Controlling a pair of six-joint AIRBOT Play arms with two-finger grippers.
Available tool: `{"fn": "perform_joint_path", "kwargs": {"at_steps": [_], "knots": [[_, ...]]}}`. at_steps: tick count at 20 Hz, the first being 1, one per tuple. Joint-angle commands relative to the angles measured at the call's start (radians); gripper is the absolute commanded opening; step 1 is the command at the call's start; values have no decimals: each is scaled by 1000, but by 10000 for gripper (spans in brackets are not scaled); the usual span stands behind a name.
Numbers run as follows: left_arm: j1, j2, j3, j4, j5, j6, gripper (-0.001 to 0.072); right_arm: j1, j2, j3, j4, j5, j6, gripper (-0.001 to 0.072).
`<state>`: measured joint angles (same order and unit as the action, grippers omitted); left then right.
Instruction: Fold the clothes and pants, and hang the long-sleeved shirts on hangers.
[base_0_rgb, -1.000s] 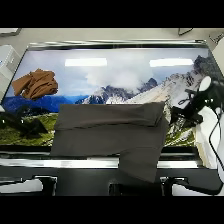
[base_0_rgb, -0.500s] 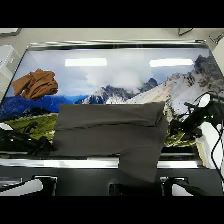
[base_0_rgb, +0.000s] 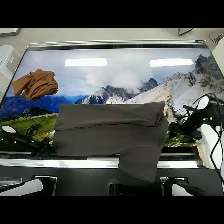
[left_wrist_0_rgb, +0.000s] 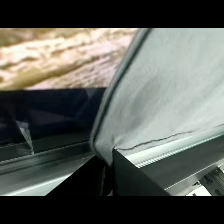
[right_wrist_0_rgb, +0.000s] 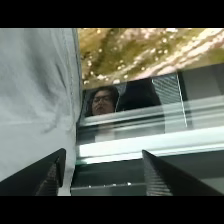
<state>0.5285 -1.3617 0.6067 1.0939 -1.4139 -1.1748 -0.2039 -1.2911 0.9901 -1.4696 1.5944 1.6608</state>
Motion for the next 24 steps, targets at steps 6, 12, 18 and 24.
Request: {"fn": "perform_joint_path", "kwargs": {"at_steps": [6,12,18,24], "knots": [[-4,2,-2,-6,-6,2,22,0,171,-388,163,-128,-53,570],[-4,2,-2,-6,-8,2,23,0,173,-509,291,-261,-69,567],[-4,2,-2,-6,-9,2,23,0,173,-565,387,-336,-90,291],[-4,23,114,-94,-40,10,23,0,173,-392,430,-273,-180,43]]}}
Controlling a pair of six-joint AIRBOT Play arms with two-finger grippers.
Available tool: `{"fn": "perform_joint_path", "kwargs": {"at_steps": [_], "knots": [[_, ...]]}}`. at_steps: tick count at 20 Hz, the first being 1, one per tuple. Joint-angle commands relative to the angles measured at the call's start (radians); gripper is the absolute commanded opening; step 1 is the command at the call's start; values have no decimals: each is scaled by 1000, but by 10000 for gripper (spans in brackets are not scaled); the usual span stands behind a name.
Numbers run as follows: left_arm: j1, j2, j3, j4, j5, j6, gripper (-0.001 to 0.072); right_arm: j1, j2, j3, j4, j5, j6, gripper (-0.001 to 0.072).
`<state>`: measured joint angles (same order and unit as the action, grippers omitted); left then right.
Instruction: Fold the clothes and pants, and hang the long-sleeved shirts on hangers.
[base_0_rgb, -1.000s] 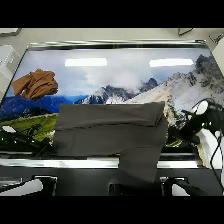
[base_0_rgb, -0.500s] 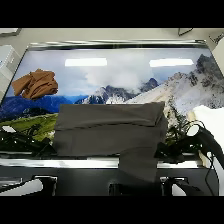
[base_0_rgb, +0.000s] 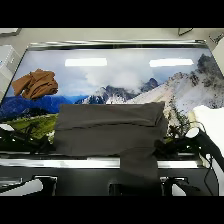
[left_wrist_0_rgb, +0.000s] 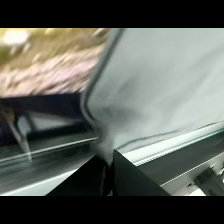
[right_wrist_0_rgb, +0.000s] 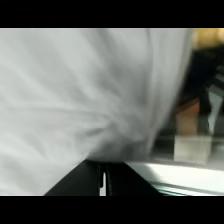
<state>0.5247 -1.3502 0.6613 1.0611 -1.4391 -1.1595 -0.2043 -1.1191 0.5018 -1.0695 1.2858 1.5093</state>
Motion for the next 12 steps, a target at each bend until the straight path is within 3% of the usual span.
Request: {"fn": "perform_joint_path", "kwargs": {"at_steps": [1,5,12], "knots": [[-3,11,93,-103,-18,-23,23,0,0,176,29,28,-13,42],[-74,-48,268,-153,27,-70,23,9,-122,497,36,-18,59,42],[-171,-357,731,-154,11,-220,24,31,-475,850,56,-138,156,44]]}}
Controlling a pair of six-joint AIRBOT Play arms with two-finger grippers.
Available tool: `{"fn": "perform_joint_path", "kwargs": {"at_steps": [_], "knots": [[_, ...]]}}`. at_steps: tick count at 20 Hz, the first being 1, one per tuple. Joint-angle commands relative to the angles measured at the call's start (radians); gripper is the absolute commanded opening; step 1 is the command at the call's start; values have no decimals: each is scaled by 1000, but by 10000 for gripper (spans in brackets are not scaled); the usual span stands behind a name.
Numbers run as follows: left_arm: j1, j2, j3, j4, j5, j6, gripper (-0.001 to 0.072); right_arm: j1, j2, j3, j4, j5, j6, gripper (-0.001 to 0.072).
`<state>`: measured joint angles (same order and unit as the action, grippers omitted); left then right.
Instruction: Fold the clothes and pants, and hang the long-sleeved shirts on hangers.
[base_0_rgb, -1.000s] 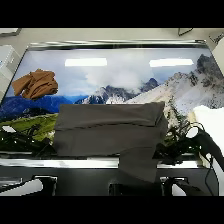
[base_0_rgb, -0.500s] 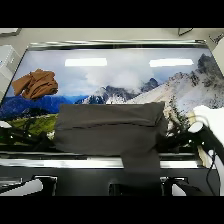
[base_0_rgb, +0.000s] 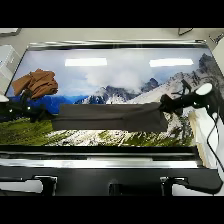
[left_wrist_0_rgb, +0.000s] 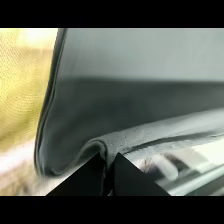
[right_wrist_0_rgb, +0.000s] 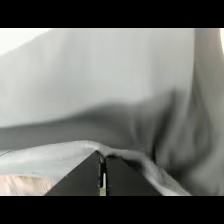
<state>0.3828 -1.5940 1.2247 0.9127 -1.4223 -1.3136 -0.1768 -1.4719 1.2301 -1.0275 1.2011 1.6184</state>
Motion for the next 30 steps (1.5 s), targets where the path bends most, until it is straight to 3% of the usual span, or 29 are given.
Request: {"fn": "perform_joint_path", "kwargs": {"at_steps": [1,6,7,8,9,10,11,12,13,16,20,30], "knots": [[-40,-158,211,-6,-12,-68,24,4,-153,131,45,-76,45,44],[-77,-314,262,-6,-18,-68,27,77,-237,131,99,-151,37,46],[-77,-325,262,-6,-29,-67,71,87,-242,131,98,-160,37,46],[-72,-326,262,-6,-39,-66,179,88,-242,132,97,-164,37,46],[-61,-323,271,-6,-60,-63,415,75,-235,132,96,-158,39,51],[-44,-323,291,-5,-94,-63,614,53,-221,135,97,-137,37,117],[-21,-322,322,-5,-137,-63,668,22,-204,142,96,-100,21,308],[4,-320,352,-5,-175,-63,668,-23,-183,146,91,-44,-26,485],[31,-317,388,-5,-217,-64,668,-72,-164,146,75,13,-37,569],[87,-299,452,-5,-306,-68,669,-222,-156,128,5,212,-40,700],[100,-241,457,-6,-325,-97,668,-266,-166,16,13,179,-115,707],[-4,-110,456,-6,-325,-130,668,-260,-301,-15,372,161,-330,709]]}}
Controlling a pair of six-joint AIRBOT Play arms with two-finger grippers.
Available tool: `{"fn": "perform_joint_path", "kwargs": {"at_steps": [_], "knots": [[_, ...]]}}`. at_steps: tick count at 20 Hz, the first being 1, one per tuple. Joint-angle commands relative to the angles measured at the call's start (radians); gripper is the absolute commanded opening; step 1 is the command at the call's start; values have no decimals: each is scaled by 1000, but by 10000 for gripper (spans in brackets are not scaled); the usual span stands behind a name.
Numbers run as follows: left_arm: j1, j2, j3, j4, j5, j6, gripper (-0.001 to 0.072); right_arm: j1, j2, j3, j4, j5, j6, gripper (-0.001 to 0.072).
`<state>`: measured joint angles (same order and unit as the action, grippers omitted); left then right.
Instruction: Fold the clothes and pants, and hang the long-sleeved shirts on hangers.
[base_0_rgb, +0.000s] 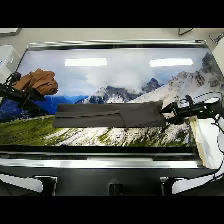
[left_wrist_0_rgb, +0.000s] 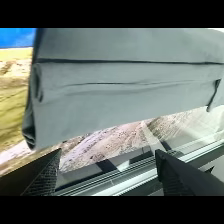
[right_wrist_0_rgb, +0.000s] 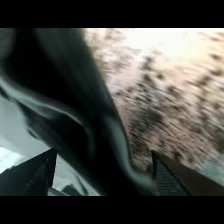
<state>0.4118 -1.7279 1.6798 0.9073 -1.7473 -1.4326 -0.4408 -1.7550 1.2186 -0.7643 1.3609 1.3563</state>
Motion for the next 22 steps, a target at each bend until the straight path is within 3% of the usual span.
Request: {"fn": "perform_joint_path", "kwargs": {"at_steps": [1,5,6,8,11,12,13,15,16,19,20,22], "knots": [[-48,26,1,-1,0,-16,668,16,-18,-3,109,1,-79,709],[-113,27,1,-4,-1,-20,668,97,-18,-3,100,-42,-119,675],[-130,26,1,-11,0,-19,668,116,-18,-3,98,-57,-119,603],[-162,26,1,-54,3,-18,667,137,-12,-2,102,-55,-113,362],[-230,26,1,-82,35,9,666,147,35,-2,98,-27,-111,258],[-261,26,1,-82,56,27,663,153,59,-2,92,-27,-103,122],[-293,25,0,-81,90,37,654,164,84,-2,73,-35,-68,46],[-364,24,-2,-81,188,38,650,192,125,-2,3,-48,-2,44],[-401,21,-1,-81,233,38,612,208,140,-2,-39,-48,27,44],[-527,-3,-2,-81,345,38,149,259,189,-2,-121,-27,106,43],[-573,-18,-2,-81,373,38,78,266,217,-2,-124,-26,115,43],[-675,-60,-2,-81,427,38,60,273,290,8,-129,-35,151,43]]}}
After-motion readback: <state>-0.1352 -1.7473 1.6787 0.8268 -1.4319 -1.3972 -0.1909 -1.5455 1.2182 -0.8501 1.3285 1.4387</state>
